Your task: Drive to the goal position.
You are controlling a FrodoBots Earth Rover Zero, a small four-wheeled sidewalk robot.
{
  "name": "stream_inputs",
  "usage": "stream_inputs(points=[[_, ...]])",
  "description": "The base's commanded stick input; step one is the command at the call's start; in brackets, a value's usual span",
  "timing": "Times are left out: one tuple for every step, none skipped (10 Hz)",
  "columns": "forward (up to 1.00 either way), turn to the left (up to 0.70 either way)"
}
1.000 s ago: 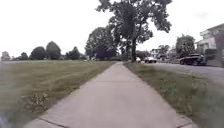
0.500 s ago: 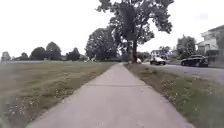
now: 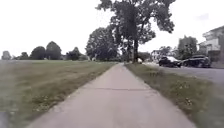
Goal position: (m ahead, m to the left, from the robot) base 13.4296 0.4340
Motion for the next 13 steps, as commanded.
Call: stream_inputs(points=[[0.7, 0.0], [0.7, 0.0], [0.7, 0.0], [0.7, 0.0], [0.7, 0.0], [0.7, 0.0], [0.7, 0.0], [0.7, 0.0], [0.7, 0.0], [0.7, 0.0], [0.7, 0.0], [0.7, -0.21], [0.7, -0.27]])
